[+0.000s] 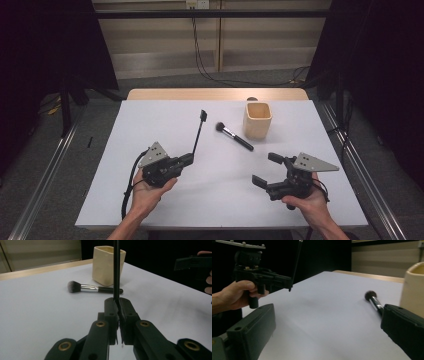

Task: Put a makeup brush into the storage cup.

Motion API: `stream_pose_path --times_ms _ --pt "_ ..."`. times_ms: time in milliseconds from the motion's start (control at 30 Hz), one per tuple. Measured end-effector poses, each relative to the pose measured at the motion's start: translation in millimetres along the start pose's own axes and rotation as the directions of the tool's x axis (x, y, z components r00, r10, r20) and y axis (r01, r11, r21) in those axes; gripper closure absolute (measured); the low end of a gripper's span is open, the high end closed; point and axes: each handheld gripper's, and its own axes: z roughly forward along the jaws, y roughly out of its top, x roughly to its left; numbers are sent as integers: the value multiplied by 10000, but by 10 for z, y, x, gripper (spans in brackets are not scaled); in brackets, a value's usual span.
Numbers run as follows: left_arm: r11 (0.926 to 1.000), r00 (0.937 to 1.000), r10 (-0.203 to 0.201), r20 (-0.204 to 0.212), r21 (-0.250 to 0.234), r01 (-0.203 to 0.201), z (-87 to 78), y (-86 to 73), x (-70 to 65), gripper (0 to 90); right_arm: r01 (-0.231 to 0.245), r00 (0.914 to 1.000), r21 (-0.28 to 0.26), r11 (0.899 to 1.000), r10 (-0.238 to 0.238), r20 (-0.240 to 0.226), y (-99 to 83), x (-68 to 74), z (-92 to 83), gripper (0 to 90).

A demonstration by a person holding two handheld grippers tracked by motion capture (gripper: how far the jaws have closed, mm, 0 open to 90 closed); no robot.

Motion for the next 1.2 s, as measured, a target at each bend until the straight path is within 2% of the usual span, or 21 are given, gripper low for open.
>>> stream_pose_path --times_ms 200,367,567,933,1000,1200 --pt "10000 9997 54 229 53 -55 73 -6 -38 858 220 9987 -149 9996 -226 -459 130 53 215 0" --pt "9994 9985 286 458 177 -294 139 7 -118 858 451 9963 -184 9988 -463 -717 229 100 372 2" --pt "9992 9972 361 652 166 -373 208 16 -180 858 546 9950 28 9985 -542 -844 296 106 544 24" --pt "9984 9952 421 883 331 -451 357 14 -302 858 882 9916 -181 9959 -895 -934 439 81 759 46" --pt "9980 9943 514 937 327 -546 373 16 -328 858 1190 9899 -304 9924 -1209 -735 466 81 782 69" --pt "9976 9940 509 972 417 -552 383 3 -329 858 1057 9896 -420 9935 -1093 -938 477 51 820 201"
